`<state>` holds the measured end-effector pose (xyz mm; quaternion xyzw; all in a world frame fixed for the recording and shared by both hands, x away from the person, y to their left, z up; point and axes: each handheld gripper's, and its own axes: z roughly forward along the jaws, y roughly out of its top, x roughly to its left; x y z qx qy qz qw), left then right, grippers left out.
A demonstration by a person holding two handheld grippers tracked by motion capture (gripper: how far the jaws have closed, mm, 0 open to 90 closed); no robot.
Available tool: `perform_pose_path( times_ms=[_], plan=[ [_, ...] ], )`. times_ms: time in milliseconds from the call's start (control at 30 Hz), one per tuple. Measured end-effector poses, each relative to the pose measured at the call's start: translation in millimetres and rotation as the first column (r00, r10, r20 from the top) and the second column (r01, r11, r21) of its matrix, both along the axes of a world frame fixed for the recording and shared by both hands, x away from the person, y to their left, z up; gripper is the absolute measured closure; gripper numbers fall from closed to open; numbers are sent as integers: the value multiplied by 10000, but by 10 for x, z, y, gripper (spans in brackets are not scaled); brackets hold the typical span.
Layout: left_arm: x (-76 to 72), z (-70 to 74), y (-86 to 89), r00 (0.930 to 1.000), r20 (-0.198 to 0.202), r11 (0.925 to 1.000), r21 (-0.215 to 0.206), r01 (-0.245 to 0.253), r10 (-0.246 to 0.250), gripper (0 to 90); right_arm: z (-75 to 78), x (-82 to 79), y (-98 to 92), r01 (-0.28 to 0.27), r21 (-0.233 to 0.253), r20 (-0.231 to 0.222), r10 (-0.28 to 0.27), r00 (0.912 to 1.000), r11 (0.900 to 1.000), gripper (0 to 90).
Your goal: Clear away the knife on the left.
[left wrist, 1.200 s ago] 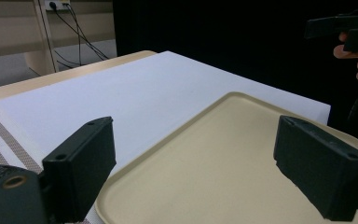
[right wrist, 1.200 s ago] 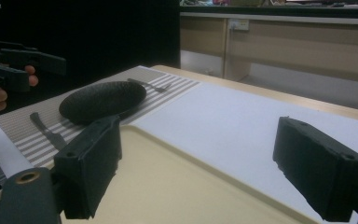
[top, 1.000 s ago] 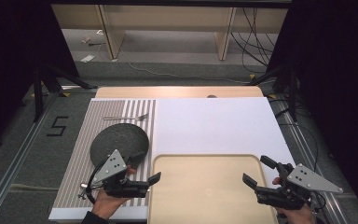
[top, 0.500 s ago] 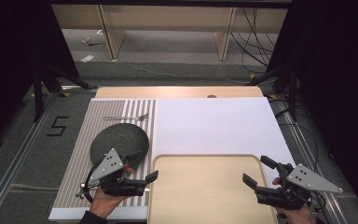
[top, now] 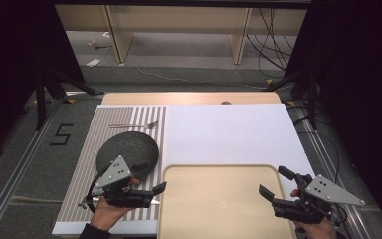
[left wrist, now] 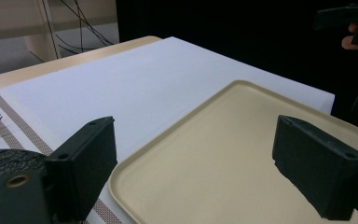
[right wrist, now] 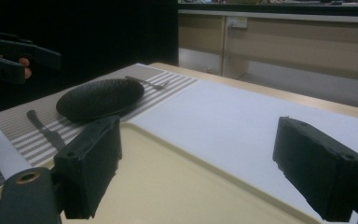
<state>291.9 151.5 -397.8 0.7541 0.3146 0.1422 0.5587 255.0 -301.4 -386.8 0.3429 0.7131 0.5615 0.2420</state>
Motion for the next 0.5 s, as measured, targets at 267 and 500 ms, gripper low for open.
perform_pose_path(
  times_ms=[267, 500],
  plan=[
    [22, 114, 89, 9998, -175, 9979, 646, -7, 19, 133, -10, 3, 1, 37, -70, -57, -38, 10000, 10000, 162],
    [61, 160, 279, 9985, -519, 9838, 1793, -52, 148, 140, -21, 28, 4, 42, 8, -130, -42, 9999, 10000, 163]
  ],
)
